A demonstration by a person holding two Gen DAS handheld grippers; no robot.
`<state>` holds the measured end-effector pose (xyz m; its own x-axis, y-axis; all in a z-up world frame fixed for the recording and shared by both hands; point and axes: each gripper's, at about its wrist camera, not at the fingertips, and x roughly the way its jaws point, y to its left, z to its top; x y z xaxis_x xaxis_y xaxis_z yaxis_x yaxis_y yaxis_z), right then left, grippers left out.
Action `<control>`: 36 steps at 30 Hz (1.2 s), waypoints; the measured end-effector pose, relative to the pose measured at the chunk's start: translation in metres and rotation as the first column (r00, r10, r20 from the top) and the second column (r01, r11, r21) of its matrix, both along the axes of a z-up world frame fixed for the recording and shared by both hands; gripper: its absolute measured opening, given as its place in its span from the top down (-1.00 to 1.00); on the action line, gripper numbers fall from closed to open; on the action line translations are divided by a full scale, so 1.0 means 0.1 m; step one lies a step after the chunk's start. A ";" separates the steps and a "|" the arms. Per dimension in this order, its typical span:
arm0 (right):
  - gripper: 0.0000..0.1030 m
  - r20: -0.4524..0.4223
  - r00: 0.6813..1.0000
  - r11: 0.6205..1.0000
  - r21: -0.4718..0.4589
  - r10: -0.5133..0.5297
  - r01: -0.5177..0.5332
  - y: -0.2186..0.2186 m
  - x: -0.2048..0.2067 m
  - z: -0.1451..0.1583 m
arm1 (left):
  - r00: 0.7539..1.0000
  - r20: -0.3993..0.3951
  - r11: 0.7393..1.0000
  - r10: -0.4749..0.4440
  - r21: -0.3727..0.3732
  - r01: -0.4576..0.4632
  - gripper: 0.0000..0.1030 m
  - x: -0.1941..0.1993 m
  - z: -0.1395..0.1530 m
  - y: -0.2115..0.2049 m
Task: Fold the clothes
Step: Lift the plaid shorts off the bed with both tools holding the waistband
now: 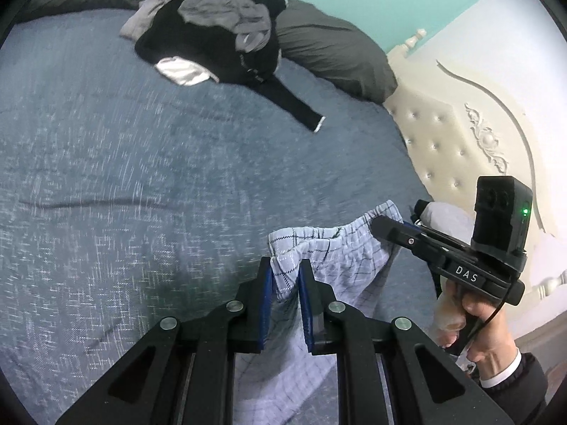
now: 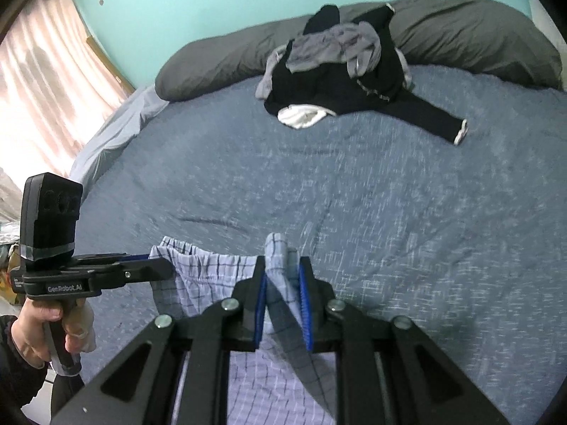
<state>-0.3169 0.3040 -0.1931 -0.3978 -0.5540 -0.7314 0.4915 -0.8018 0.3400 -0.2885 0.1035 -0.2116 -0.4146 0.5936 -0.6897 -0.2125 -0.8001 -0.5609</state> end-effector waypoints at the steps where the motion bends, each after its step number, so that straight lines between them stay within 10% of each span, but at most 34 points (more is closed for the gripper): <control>1: 0.70 -0.008 1.000 1.000 -0.004 -0.001 0.001 0.02 0.03 0.06 | 1.000 -0.006 1.000 -0.002 -0.001 0.002 0.70 0.01 0.06 0.01; 36: 0.70 -0.310 0.946 0.993 -0.094 -0.094 0.068 1.04 1.02 2.28 | 0.959 -0.266 0.995 -0.100 -0.035 0.094 0.70 0.78 2.15 0.91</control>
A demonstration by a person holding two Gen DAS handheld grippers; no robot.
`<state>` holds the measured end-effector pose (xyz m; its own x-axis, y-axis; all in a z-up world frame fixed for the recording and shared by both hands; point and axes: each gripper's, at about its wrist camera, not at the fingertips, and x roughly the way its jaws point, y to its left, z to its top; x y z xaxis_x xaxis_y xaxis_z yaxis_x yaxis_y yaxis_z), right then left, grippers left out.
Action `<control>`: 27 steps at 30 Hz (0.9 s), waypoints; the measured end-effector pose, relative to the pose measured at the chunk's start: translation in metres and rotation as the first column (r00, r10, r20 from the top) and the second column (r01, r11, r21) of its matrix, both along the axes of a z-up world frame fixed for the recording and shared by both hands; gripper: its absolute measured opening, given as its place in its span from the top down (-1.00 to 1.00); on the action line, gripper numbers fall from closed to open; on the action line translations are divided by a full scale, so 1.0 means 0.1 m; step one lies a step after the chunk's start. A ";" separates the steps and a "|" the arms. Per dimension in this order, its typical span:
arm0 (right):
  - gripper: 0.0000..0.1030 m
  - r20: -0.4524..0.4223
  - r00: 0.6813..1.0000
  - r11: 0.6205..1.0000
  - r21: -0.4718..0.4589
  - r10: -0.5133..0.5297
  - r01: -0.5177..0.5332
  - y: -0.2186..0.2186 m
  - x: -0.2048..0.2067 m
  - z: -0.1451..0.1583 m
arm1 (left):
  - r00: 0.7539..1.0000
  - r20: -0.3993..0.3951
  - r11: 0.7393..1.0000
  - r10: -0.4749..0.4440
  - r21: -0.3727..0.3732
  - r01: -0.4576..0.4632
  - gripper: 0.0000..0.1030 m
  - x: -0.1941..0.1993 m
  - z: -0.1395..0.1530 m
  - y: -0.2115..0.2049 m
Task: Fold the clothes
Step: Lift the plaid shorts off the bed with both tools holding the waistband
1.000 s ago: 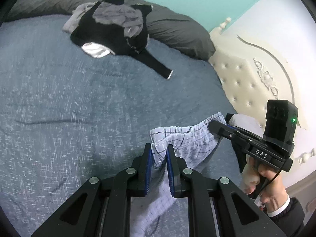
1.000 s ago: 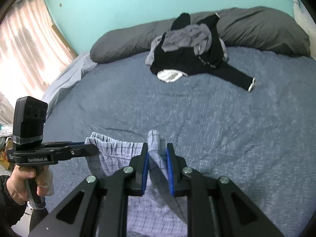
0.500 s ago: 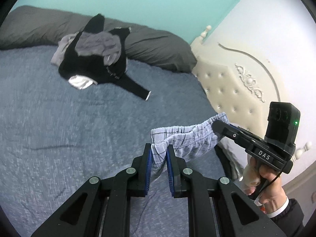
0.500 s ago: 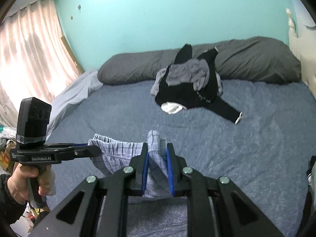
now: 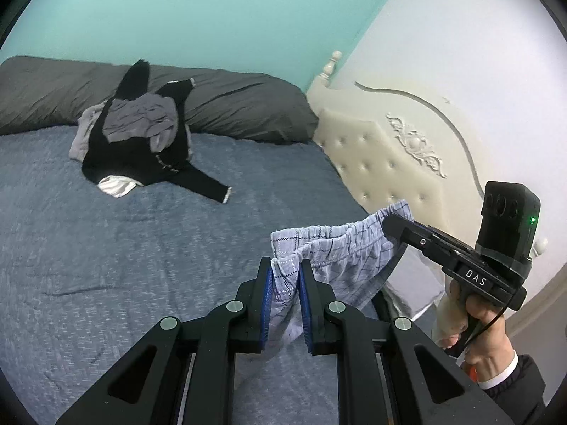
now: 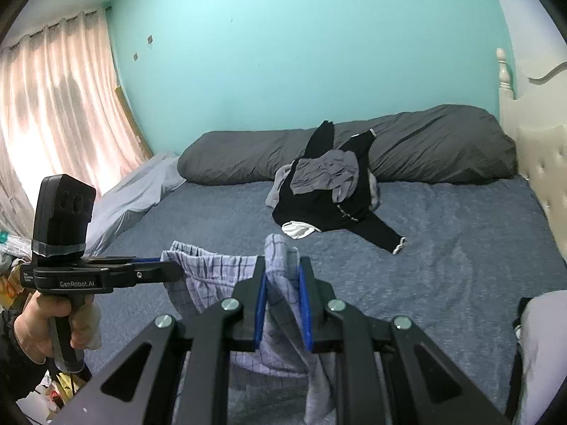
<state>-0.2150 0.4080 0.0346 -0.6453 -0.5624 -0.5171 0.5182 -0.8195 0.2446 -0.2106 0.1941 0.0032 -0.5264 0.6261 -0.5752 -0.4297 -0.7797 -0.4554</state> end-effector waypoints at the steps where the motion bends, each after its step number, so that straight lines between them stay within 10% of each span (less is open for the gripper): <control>1: 0.70 -0.004 1.000 1.000 0.002 -0.004 0.004 0.05 0.03 0.03 | 1.000 -0.005 1.000 -0.006 0.000 0.006 0.70 0.04 0.04 0.06; 27: 0.70 -0.057 0.988 0.989 -0.016 -0.146 0.145 1.58 0.75 0.46 | 0.985 -0.068 0.986 -0.161 -0.051 0.158 0.70 0.57 0.54 1.54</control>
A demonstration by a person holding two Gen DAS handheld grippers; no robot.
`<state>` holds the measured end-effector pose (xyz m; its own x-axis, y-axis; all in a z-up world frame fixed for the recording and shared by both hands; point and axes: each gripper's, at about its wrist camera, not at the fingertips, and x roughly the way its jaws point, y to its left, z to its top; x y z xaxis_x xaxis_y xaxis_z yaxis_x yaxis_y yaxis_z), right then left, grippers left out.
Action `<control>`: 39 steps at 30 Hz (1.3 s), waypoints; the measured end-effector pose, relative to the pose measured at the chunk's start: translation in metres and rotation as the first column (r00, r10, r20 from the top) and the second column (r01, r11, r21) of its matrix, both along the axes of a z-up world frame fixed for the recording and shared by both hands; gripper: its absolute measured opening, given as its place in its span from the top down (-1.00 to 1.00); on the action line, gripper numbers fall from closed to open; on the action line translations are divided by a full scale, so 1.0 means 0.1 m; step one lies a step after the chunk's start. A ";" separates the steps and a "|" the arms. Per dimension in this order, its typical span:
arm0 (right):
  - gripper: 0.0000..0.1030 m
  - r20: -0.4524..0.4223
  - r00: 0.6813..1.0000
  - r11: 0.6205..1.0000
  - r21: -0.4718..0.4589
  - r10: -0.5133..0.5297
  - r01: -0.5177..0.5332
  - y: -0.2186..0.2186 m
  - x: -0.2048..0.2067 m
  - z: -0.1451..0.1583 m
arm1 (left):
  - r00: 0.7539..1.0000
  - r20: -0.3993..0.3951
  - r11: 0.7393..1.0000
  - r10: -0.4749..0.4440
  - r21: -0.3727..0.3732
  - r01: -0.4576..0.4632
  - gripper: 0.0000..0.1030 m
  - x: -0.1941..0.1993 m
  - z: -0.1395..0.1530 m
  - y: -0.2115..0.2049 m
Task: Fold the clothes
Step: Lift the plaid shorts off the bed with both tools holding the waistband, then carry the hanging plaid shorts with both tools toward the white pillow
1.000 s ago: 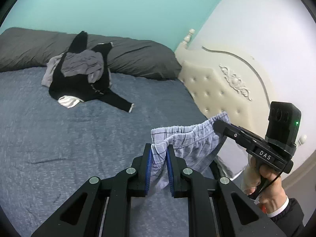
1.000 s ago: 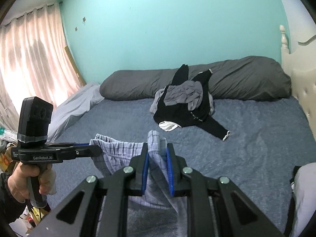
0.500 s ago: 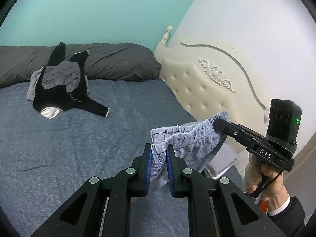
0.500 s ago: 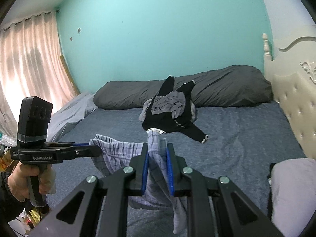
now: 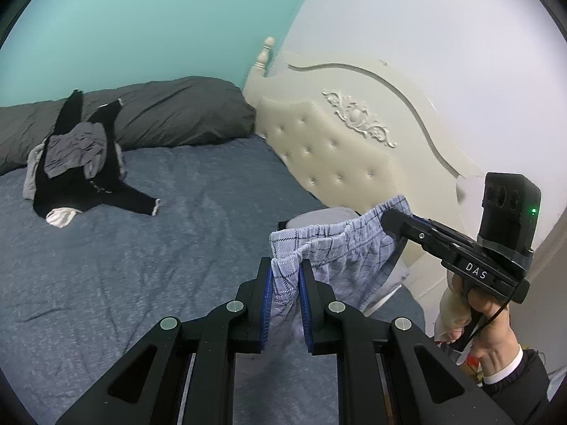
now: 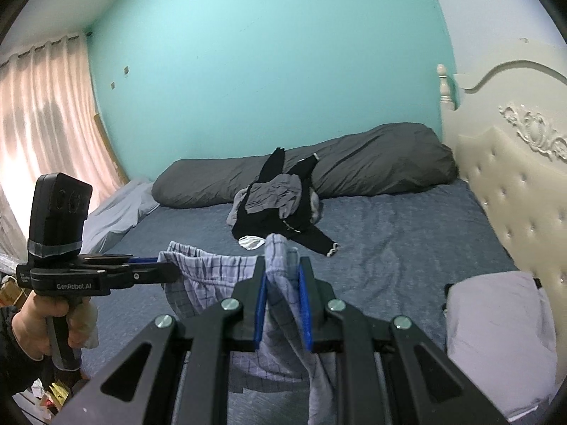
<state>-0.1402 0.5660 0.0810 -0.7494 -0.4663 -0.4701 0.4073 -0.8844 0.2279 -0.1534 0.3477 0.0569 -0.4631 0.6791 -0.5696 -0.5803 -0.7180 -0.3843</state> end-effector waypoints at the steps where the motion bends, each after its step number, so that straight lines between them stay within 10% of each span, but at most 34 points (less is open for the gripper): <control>1: 0.70 0.001 1.000 1.000 -0.002 -0.007 0.007 0.08 0.02 0.00 | 1.000 -0.001 1.000 -0.006 -0.001 0.006 0.70 0.01 0.00 0.06; 39: 0.70 0.019 0.969 0.969 -0.016 -0.248 0.248 2.51 0.67 -0.09 | 0.964 0.014 0.964 -0.264 -0.007 0.264 0.71 0.42 0.01 2.50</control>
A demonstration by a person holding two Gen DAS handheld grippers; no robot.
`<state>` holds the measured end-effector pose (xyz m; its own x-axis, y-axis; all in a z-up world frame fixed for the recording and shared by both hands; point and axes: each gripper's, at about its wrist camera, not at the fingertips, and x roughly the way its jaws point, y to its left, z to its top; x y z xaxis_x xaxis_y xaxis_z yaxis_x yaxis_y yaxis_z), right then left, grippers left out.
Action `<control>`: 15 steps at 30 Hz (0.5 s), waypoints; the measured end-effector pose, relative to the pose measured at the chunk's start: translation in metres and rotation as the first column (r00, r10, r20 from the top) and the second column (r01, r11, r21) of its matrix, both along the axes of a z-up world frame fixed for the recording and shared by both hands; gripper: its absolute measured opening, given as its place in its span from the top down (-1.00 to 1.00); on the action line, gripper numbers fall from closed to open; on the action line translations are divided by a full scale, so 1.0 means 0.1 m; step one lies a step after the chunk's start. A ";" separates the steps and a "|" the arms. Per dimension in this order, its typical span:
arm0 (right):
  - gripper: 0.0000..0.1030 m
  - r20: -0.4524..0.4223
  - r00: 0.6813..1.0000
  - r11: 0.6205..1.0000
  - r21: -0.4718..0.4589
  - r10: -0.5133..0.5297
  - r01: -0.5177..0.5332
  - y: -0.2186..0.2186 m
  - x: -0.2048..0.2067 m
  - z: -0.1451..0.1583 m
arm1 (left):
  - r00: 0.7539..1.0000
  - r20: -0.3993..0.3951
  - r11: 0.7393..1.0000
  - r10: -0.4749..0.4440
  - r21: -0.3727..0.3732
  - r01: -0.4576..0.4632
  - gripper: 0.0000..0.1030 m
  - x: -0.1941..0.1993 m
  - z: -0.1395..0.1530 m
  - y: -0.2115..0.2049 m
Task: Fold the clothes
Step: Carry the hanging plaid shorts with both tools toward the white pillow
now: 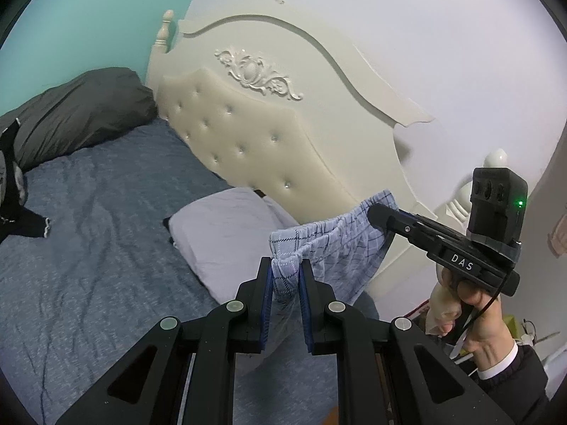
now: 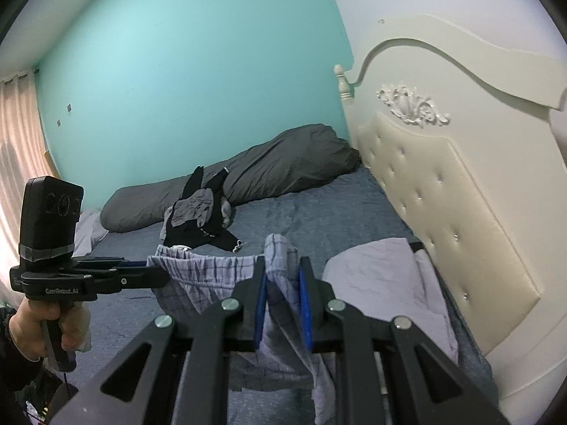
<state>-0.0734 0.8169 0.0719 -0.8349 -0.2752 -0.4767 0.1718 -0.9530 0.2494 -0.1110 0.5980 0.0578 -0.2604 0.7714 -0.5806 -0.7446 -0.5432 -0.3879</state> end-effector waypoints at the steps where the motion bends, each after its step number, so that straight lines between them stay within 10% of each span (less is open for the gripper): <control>1: 0.70 0.000 1.000 1.000 -0.001 -0.005 0.005 0.05 0.01 0.00 | 1.000 0.003 1.000 -0.004 0.001 0.004 0.70 0.01 -0.01 0.04; 15: 0.70 0.015 0.999 0.999 0.009 -0.039 0.038 0.47 0.08 -0.05 | 0.999 0.017 0.999 -0.036 -0.010 0.036 0.70 0.02 -0.09 0.46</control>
<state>-0.0654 0.8634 0.0672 -0.8376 -0.2388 -0.4914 0.1313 -0.9610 0.2432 -0.1091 0.6445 0.0488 -0.2232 0.7740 -0.5926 -0.7571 -0.5205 -0.3948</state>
